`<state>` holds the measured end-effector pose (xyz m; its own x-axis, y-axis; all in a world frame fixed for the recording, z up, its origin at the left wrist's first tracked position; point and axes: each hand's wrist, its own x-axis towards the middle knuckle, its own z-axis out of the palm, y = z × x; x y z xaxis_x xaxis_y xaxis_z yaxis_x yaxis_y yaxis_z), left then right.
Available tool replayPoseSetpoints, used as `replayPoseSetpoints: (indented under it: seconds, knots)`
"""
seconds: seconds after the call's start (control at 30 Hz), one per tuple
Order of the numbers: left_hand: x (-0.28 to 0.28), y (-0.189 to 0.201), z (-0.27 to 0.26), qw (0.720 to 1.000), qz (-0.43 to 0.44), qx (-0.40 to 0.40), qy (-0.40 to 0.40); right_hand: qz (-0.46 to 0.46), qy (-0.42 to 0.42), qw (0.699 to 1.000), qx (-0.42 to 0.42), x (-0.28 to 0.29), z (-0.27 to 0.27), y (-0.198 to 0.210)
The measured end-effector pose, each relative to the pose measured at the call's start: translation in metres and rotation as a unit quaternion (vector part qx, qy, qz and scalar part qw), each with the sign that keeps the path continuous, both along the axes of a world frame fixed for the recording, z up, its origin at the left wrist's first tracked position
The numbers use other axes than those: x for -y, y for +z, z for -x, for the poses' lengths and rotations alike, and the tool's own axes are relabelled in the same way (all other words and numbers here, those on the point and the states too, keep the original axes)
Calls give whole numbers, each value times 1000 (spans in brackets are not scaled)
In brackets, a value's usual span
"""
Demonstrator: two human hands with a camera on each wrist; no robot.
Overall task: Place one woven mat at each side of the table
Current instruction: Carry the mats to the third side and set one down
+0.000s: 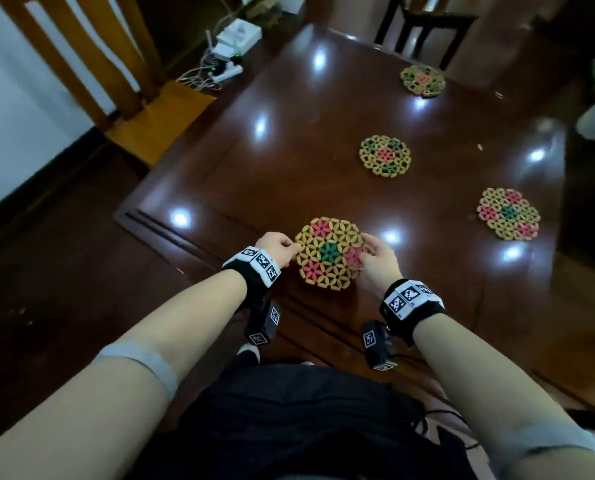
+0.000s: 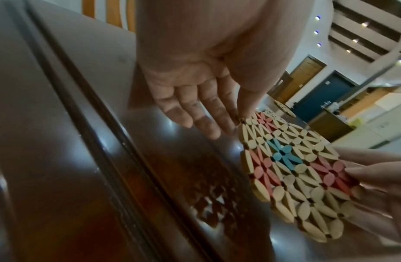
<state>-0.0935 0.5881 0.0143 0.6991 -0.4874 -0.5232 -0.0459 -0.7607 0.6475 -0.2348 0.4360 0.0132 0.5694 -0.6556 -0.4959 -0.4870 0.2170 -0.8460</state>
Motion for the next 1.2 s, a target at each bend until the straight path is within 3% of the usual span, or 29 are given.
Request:
replayPoseSetpoints:
  seconds: [0.3, 0.43, 0.57, 0.67, 0.73, 0.83, 0.97, 1.2]
  knots:
    - [3, -6, -40, 990, -28, -12, -135, 6, -86, 994, -63, -26, -18, -18]
    - [10, -11, -40, 981, -48, 2, -191, 24, -75, 992, -93, -36, -11, -21]
    - [18, -12, -41, 960, -112, 28, -254, 37, -17, 988, -148, -26, -6, -26]
    - [19, -11, -47, 942, -151, 98, -282, 127, 93, 955, -250, -16, -2, -27]
    - [20, -14, -49, 935, -120, 147, -300, 176, 142, 935, -272, -14, 0, -25]
    - [24, -23, -48, 882, -68, 215, -413, 186, 185, 918, -298, -13, 3, -27]
    - [25, -32, -49, 822, -87, 238, -510, 222, 235, 890, -322, -16, 4, -27]
    - [18, -32, -50, 811, -104, 246, -521, 223, 229, 893, -318, -23, 9, -27]
